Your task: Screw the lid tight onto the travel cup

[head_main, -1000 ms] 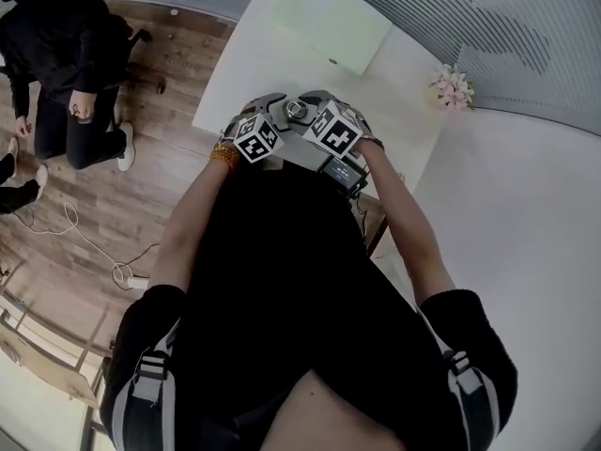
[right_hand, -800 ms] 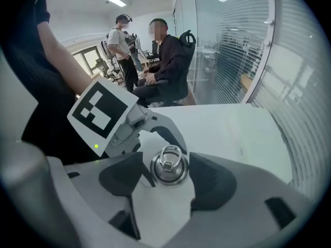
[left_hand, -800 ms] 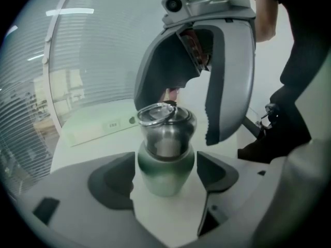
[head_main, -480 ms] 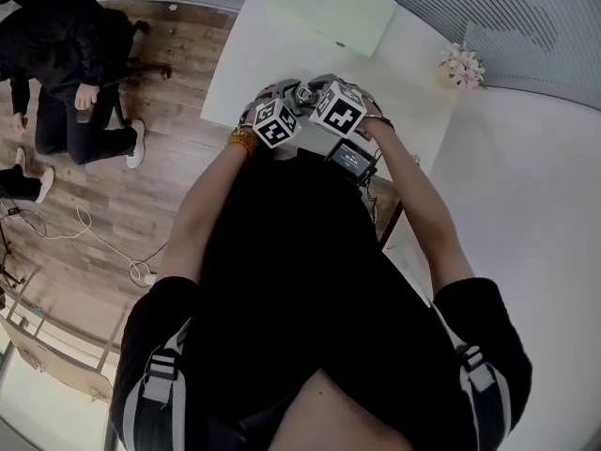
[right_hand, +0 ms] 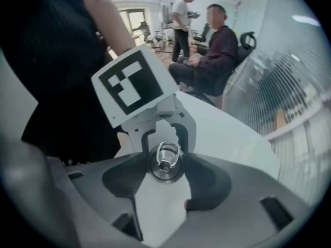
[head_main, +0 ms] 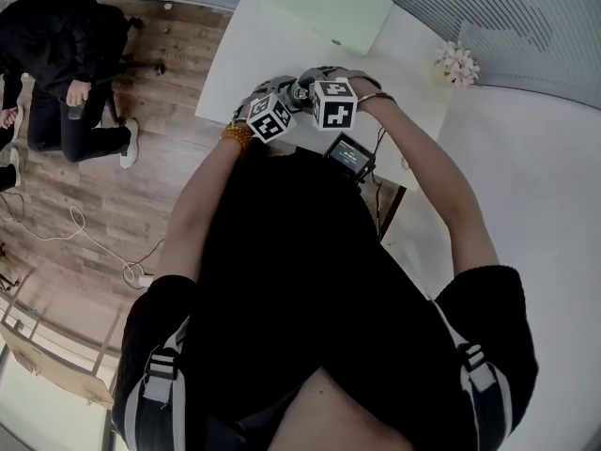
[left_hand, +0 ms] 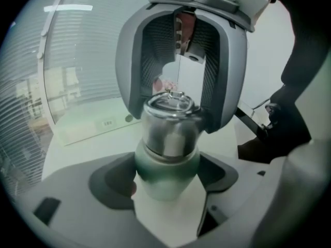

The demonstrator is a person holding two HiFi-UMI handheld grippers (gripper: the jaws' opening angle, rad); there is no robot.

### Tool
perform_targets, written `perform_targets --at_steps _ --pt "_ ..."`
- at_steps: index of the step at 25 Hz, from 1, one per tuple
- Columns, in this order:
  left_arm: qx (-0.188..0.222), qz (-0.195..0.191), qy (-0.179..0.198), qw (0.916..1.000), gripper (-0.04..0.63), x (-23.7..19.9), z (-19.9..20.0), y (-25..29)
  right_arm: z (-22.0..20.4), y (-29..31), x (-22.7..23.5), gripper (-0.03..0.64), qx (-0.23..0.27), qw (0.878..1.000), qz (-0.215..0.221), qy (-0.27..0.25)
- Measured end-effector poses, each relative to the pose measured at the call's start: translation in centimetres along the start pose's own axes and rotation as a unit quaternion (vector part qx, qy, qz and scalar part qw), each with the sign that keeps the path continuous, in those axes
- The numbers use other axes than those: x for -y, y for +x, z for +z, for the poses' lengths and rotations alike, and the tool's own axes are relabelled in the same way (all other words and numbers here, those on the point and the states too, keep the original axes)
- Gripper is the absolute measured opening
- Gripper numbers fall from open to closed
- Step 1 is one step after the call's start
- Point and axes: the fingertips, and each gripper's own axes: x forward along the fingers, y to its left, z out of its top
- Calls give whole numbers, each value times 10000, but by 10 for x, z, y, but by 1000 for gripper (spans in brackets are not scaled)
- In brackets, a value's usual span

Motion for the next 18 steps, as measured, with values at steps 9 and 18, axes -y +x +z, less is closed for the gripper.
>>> perform_targets --at_steps 9,18 --pt "28 37 -75 10000 370 5 -1 0 4 -6 -5 315 358 9966 -237 -706" --pt "80 5 -86 9999 370 1 1 0 -5 -20 11 325 1430 9385 -569 3090"
